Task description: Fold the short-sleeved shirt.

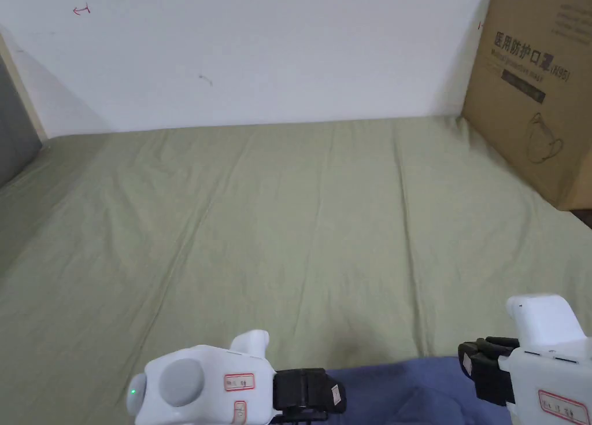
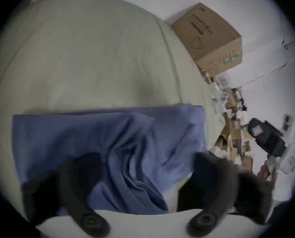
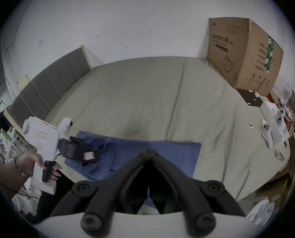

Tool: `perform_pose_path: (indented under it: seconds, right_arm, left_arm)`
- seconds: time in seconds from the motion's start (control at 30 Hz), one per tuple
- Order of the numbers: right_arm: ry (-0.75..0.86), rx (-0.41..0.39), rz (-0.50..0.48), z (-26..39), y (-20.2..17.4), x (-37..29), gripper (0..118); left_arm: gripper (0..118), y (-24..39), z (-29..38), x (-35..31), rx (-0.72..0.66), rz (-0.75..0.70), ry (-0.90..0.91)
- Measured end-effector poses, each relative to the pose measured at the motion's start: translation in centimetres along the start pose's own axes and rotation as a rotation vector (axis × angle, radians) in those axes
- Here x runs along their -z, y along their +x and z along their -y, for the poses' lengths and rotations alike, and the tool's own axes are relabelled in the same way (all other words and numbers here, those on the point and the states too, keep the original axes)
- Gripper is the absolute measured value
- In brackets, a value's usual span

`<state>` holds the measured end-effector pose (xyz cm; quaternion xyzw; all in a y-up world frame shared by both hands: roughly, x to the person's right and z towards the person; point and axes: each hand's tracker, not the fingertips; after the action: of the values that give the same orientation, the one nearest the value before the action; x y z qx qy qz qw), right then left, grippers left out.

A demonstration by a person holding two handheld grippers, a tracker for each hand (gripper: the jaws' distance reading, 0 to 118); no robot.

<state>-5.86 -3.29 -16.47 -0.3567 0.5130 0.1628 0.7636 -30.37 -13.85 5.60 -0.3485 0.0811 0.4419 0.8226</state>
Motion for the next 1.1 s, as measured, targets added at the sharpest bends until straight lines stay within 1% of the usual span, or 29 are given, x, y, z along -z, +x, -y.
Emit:
perform_pose_path:
  seconds: [0.03,0.17,0.2,0.23,0.27,0.3,0.33,0.4,0.43,0.5,0.57,0.6,0.73,0.8,0.83,0.93,1.0,1.1]
  right_arm:
    - [0.001,0.001,0.001,0.0,0.1,0.0,0]
    - [0.002,0.011,-0.005,0.0,0.2,0.7,0]
    - [0.001,0.010,-0.010,-0.1,0.0,0.8,0]
    - [0.000,0.009,-0.012,-0.1,-0.1,0.9,0]
    - [-0.001,0.007,-0.015,-0.1,-0.2,1.0,0]
    - [-0.002,0.004,-0.018,-0.1,-0.4,1.1,0]
    - [-0.002,0.002,-0.020,-0.1,-0.4,1.1,0]
    - [-0.004,0.000,-0.026,0.0,-0.6,1.2,0]
    - [-0.007,0.001,-0.028,0.0,-0.6,1.3,0]
    - [-0.031,0.028,-0.037,0.1,-0.5,1.4,0]
    - [-0.033,0.048,-0.051,0.2,-0.3,1.4,0]
    - [-0.035,0.047,-0.049,0.2,-0.3,1.4,0]
    - [-0.045,0.018,-0.026,0.3,-0.1,1.4,0]
    - [-0.048,0.014,-0.025,0.2,-0.1,1.4,0]
    - [-0.048,0.016,-0.025,0.2,-0.1,1.4,0]
    - [-0.046,0.028,-0.034,0.2,-0.1,1.5,0]
    - [-0.045,0.028,-0.036,0.2,-0.2,1.5,0]
    - [-0.044,0.022,-0.034,0.3,-0.2,1.4,0]
  left_arm:
    - [118,-0.4,-0.4,-1.1,0.005,-0.015,0.009]
    - [117,-1.4,-0.5,-5.7,0.063,-0.129,0.110]
    - [113,-2.4,-1.0,-6.4,0.063,-0.191,0.122]
    - [103,-2.6,-0.9,-6.5,0.060,-0.227,0.125]
    - [67,-2.9,-0.7,-6.3,0.065,-0.303,0.115]
    - [26,-3.3,-0.1,-6.2,0.076,-0.369,0.112]
    - [0,-3.4,-0.3,-5.5,0.089,-0.331,0.089]
    - [0,-3.8,0.3,-3.9,0.045,-0.254,0.009]
    - [0,-3.8,0.6,-3.0,0.039,-0.239,-0.010]
    - [0,-2.5,1.7,-0.2,0.064,-0.204,-0.060]
    - [0,-1.6,2.3,2.3,0.062,-0.185,-0.133]
    - [0,-2.2,2.0,3.8,0.067,-0.170,-0.146]
    - [0,0.4,1.9,6.1,0.147,-0.170,-0.132]
    - [0,0.5,1.7,7.0,0.120,-0.141,-0.137]
    - [0,0.5,1.7,7.4,0.088,-0.100,-0.148]
    - [1,0.2,2.1,8.2,-0.023,0.097,-0.200]
    - [1,0.1,2.3,7.3,-0.018,0.168,-0.180]
    - [1,-0.3,1.6,3.7,0.044,0.178,-0.093]
